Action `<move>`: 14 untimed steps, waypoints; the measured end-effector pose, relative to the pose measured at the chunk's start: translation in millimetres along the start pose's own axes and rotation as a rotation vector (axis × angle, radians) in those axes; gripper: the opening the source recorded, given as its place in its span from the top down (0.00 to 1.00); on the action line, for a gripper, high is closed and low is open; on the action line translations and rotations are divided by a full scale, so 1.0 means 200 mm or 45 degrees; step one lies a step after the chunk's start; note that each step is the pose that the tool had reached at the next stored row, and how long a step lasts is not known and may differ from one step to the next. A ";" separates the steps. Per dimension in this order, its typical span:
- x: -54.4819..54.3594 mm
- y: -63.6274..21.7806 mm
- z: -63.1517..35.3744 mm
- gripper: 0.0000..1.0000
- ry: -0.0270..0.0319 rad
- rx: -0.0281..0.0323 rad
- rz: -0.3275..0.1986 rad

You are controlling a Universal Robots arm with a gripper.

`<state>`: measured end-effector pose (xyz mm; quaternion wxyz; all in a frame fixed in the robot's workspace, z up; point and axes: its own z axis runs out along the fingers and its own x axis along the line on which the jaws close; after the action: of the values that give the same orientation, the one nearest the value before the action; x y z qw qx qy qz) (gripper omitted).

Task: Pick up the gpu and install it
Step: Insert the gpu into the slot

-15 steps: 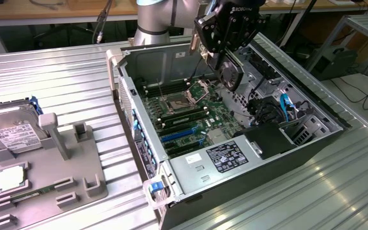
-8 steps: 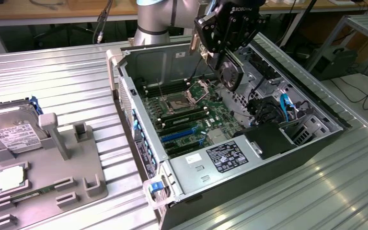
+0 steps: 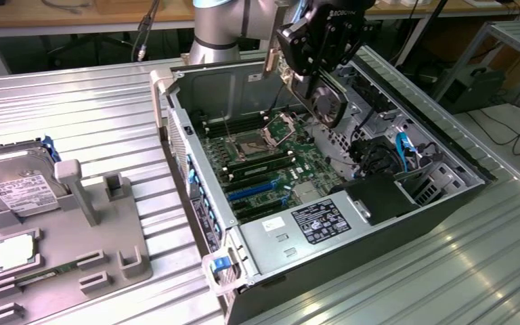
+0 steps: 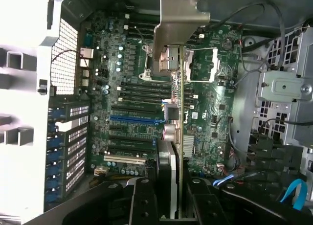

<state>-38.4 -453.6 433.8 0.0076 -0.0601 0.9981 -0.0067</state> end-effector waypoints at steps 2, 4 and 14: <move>0.00 0.000 0.000 0.72 -0.0006 -0.0006 -0.040; 0.00 0.000 0.000 0.72 -0.0011 -0.0011 -0.078; 0.00 -0.004 0.000 0.72 -0.0026 -0.0027 -0.183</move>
<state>-38.4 -454.5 433.8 0.0081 -0.1316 0.9913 -0.0061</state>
